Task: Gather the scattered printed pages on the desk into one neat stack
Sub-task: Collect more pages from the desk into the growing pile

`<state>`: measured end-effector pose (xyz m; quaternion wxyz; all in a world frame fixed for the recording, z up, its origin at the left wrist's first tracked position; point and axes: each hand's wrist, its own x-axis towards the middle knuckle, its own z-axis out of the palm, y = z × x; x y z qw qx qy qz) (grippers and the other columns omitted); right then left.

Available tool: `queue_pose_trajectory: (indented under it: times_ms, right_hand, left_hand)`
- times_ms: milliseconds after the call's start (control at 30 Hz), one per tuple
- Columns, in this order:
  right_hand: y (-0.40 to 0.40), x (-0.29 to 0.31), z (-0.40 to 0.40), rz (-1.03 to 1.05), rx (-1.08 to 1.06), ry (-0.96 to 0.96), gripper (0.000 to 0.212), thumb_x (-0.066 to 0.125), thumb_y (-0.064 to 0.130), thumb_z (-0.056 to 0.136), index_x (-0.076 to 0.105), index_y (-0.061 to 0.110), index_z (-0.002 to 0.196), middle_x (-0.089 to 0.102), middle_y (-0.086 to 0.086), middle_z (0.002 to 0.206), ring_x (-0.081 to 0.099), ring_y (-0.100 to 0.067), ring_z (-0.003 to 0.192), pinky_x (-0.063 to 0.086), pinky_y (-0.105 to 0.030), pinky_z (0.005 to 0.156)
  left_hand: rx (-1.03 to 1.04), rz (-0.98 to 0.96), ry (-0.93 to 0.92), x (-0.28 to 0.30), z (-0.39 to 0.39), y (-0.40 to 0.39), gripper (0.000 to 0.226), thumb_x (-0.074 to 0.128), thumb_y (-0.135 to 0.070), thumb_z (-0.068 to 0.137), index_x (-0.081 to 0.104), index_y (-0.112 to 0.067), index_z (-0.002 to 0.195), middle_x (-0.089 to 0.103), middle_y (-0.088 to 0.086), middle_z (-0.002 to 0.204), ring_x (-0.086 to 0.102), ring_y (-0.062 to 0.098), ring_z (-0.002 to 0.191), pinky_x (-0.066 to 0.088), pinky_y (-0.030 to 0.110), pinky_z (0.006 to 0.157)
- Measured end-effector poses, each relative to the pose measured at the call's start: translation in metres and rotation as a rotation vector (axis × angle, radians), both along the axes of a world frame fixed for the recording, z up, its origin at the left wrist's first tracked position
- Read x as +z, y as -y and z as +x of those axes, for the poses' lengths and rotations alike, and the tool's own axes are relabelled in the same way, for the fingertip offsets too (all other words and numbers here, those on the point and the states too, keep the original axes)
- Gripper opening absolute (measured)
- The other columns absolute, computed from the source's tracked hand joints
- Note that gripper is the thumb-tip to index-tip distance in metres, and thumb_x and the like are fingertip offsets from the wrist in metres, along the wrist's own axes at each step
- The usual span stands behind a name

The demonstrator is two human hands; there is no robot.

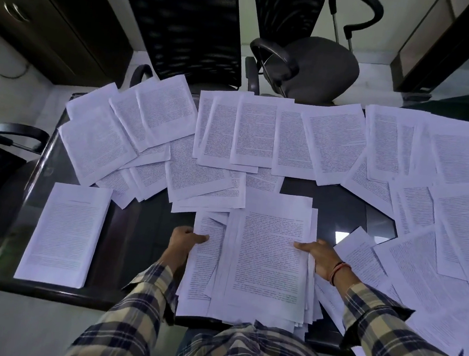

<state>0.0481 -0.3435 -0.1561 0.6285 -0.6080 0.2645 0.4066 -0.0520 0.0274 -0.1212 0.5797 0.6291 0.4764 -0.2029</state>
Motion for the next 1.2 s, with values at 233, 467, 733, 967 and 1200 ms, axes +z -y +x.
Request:
queue_pose_trajectory:
  times_ms: [233, 467, 733, 967, 1200]
  right_hand:
    - [-0.001, -0.002, 0.004, 0.002, 0.017, -0.018, 0.038, 0.079, 0.001, 0.083, 0.07, 0.0, 0.12, 0.074, -0.016, 0.118, 0.069, -0.038, 0.112, 0.05, -0.056, 0.105]
    - [-0.001, 0.001, 0.004, 0.008, 0.006, -0.002, 0.031, 0.076, 0.006, 0.087, 0.071, 0.008, 0.118, 0.075, -0.014, 0.117, 0.07, -0.037, 0.11, 0.053, -0.056, 0.1]
    - [-0.003, 0.003, 0.007, 0.01, 0.034, 0.001, 0.035, 0.081, 0.012, 0.083, 0.073, 0.009, 0.117, 0.075, -0.014, 0.116, 0.072, -0.037, 0.106, 0.055, -0.057, 0.097]
    - [-0.015, 0.012, 0.009, 0.016, 0.069, 0.041, 0.03, 0.081, 0.011, 0.083, 0.073, 0.012, 0.113, 0.078, -0.011, 0.107, 0.075, -0.033, 0.094, 0.062, -0.046, 0.077]
    - [0.007, 0.009, 0.012, -0.078, 0.104, 0.117, 0.038, 0.082, 0.013, 0.083, 0.07, 0.01, 0.119, 0.077, -0.009, 0.112, 0.072, -0.035, 0.105, 0.061, -0.05, 0.088]
  left_hand:
    - [-0.063, -0.039, 0.024, -0.002, -0.002, -0.008, 0.02, 0.077, -0.001, 0.089, 0.072, 0.007, 0.107, 0.078, 0.02, 0.106, 0.076, 0.037, 0.096, 0.061, 0.053, 0.09]
    - [-0.05, 0.001, 0.056, -0.004, 0.008, 0.01, 0.011, 0.07, 0.003, 0.093, 0.073, 0.004, 0.104, 0.078, 0.013, 0.098, 0.077, 0.029, 0.09, 0.062, 0.032, 0.067]
    - [-0.071, 0.0, 0.029, -0.007, 0.022, 0.023, 0.011, 0.071, -0.001, 0.094, 0.073, -0.003, 0.105, 0.078, 0.007, 0.1, 0.076, 0.021, 0.089, 0.06, 0.03, 0.068]
    - [-0.121, -0.032, 0.025, -0.008, 0.028, 0.04, 0.009, 0.074, -0.005, 0.093, 0.073, -0.009, 0.101, 0.077, 0.008, 0.104, 0.074, 0.024, 0.095, 0.06, 0.036, 0.078]
    - [-0.086, -0.036, 0.027, -0.003, 0.023, 0.03, 0.016, 0.075, -0.005, 0.092, 0.072, -0.004, 0.107, 0.077, 0.006, 0.101, 0.075, 0.022, 0.092, 0.057, 0.027, 0.064]
